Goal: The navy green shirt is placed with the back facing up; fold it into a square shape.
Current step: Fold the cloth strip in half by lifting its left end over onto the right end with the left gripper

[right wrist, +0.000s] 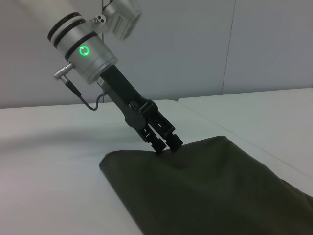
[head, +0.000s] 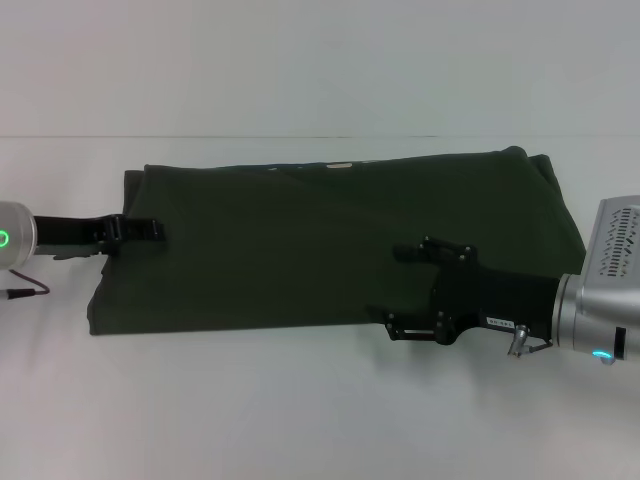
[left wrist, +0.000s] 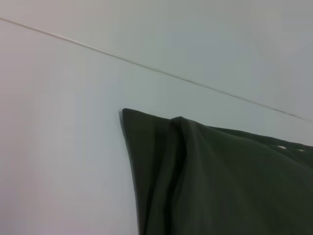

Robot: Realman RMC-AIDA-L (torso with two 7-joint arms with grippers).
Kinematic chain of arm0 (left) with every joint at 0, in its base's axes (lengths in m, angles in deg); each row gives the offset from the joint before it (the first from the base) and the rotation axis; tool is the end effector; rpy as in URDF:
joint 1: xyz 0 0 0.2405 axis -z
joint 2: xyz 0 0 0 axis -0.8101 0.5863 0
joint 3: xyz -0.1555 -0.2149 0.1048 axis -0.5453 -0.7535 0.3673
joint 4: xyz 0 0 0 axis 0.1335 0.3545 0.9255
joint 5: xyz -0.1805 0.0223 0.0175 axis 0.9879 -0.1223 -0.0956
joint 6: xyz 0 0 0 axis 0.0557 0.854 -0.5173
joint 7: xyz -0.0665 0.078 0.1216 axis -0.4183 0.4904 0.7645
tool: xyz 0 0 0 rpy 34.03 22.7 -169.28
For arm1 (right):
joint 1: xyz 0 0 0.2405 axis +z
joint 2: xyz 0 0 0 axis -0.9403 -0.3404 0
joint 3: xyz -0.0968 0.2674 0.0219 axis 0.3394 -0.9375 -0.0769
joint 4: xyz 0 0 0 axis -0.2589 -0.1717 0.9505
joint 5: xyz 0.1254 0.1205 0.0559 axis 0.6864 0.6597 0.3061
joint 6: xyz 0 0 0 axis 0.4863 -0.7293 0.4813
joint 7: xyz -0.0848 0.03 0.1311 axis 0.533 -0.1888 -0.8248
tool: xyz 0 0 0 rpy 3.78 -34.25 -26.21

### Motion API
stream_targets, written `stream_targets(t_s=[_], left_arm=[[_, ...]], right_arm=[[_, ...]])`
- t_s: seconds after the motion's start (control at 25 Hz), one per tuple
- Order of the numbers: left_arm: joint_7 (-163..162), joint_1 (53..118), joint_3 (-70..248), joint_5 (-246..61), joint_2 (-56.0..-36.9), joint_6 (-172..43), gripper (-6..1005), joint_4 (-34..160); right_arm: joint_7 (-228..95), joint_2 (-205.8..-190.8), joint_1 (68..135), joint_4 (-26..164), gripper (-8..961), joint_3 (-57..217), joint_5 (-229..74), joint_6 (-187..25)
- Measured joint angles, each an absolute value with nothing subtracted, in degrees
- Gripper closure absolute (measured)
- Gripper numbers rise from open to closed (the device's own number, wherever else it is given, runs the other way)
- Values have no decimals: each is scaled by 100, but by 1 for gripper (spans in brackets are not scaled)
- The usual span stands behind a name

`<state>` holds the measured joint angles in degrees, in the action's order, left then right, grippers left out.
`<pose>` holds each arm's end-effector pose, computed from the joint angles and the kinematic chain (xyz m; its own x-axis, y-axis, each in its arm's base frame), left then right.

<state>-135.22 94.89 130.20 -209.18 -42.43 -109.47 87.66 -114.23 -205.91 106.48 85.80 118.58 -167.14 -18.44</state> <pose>-0.3249 0.4214 0.0060 0.2447 0.8188 0.5193 0.9507 -0.0973 -0.2945 0.2512 0.3507 -0.0849 0.9002 -0.0752 -0.4289 -0.2450 -0.9017 -0.3562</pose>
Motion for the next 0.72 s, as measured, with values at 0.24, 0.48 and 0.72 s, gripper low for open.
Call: stream_targets(t_s=[0.24,0.48,0.72], left_arm=[[-13525,9458,12830,-20918,-4160,-11306,148,8829],[-13511,9361,12759,-20947,-4158,-11256,147,8918],[-13492,9320,12754,-20949,-4207,-11068,145,8895]], right_arm=[[-11423,-20591,10647,8574,48,11857,-16714,-1844],[-11429,-20591,10645,8565,48,11858,-16714,-1843],[-11431,-20591,10649,8563,49,11857,-16714,-1843]])
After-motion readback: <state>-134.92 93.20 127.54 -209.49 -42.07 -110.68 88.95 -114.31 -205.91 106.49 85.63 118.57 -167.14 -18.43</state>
